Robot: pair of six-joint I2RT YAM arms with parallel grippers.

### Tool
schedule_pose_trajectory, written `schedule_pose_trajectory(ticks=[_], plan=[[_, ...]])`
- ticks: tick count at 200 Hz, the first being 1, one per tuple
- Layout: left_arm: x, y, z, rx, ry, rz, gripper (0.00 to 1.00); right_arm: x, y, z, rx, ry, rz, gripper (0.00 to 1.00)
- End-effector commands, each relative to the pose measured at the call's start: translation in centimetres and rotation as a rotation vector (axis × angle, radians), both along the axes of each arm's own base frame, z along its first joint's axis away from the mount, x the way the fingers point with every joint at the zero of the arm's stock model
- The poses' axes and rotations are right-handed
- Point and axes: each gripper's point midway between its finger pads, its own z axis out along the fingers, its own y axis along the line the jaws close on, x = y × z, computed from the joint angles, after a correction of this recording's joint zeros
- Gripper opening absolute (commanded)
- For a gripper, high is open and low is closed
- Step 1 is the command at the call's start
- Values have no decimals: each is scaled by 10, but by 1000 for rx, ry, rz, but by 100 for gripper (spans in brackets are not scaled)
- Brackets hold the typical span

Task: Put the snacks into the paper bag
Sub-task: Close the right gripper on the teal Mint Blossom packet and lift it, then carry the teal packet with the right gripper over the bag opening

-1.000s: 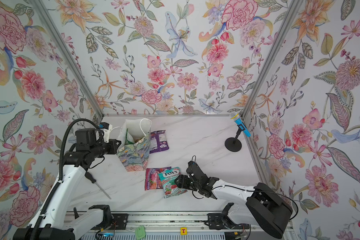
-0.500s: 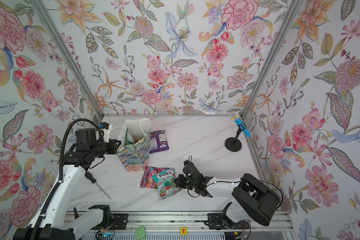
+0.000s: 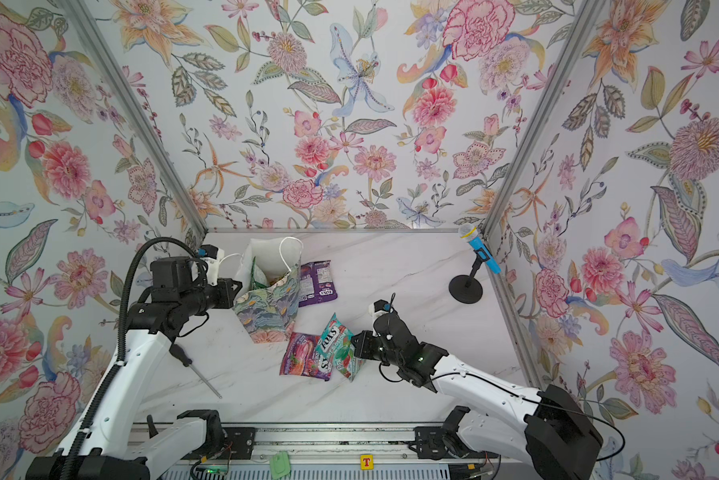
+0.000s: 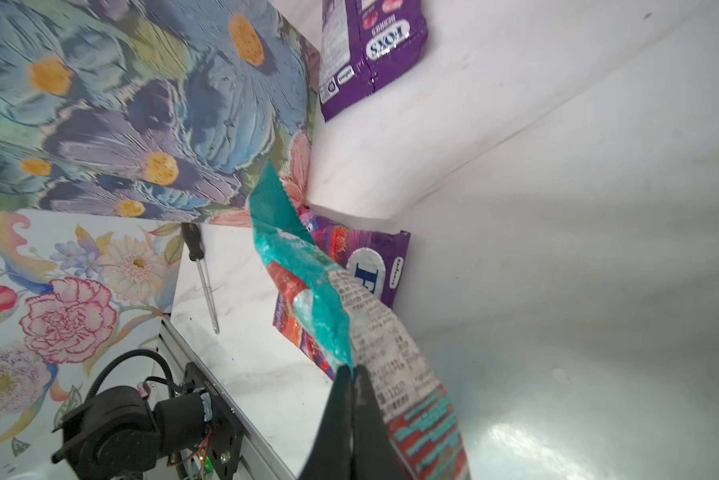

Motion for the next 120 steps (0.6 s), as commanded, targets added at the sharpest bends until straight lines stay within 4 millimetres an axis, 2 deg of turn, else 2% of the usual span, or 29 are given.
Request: schedule_pose_trajectory(ticks=[1, 73, 91, 120], plan=[[-3, 4, -10, 2, 37, 11, 8, 8, -7, 26, -11, -58, -28, 0], [-6, 4, -7, 2, 27, 10, 8, 27, -2, 89, 17, -173, -45, 0], [-6, 4, -7, 1, 28, 10, 8, 34, 3, 113, 23, -218, -39, 0], [-7, 4, -7, 4, 30, 7, 8, 43, 11, 164, 38, -318, -21, 0]])
